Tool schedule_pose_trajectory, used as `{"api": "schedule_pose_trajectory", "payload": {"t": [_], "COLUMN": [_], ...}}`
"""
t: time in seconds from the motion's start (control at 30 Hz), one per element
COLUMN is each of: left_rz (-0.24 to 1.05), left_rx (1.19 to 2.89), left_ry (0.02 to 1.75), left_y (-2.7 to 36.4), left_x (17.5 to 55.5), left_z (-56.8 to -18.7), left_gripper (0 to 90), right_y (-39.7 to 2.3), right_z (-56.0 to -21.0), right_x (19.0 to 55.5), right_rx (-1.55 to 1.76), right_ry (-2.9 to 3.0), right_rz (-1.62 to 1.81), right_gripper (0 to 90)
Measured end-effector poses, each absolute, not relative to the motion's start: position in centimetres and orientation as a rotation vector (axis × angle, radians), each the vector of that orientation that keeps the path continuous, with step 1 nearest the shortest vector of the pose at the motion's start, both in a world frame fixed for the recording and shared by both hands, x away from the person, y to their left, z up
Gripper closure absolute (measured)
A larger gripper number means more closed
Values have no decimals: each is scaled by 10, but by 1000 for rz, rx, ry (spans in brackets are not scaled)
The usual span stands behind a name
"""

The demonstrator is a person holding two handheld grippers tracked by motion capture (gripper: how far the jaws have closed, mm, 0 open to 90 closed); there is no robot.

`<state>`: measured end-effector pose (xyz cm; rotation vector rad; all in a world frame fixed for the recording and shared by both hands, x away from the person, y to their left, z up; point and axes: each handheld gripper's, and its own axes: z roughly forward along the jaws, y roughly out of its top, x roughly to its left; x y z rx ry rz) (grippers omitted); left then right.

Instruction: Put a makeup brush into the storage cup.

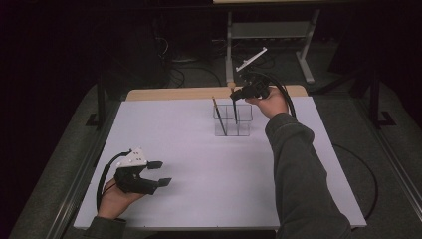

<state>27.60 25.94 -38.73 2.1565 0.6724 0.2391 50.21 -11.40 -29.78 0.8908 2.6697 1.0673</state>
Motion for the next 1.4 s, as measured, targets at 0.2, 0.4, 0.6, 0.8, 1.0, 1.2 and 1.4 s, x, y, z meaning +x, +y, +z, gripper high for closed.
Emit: {"api": "schedule_pose_trajectory", "payload": {"t": [0.2,0.4,0.6,0.8,1.0,1.2,1.4], "left_rz": [236,235,235,242,235,235,240], "left_rx": [2156,2157,2161,2162,2149,2149,2154], "left_ry": [676,682,679,681,691,696,685], "left_y": [260,259,260,261,261,260,260], "left_x": [276,276,276,276,276,276,277], "left_z": [-388,-388,-388,-388,-388,-388,-388], "left_gripper": [325,324,324,324,324,325,324], "right_y": [-114,-112,-112,-111,-112,-114,-119], "right_z": [-304,-306,-310,-317,-326,-331,-332], "right_x": [503,502,503,503,505,503,497], "right_rx": [894,899,919,949,979,1000,1000], "right_ry": [2680,2673,2665,2657,2665,2656,2646], "right_rz": [1057,1057,1064,1057,1067,1047,1076], "right_gripper": [830,830,830,829,813,745,727]}}
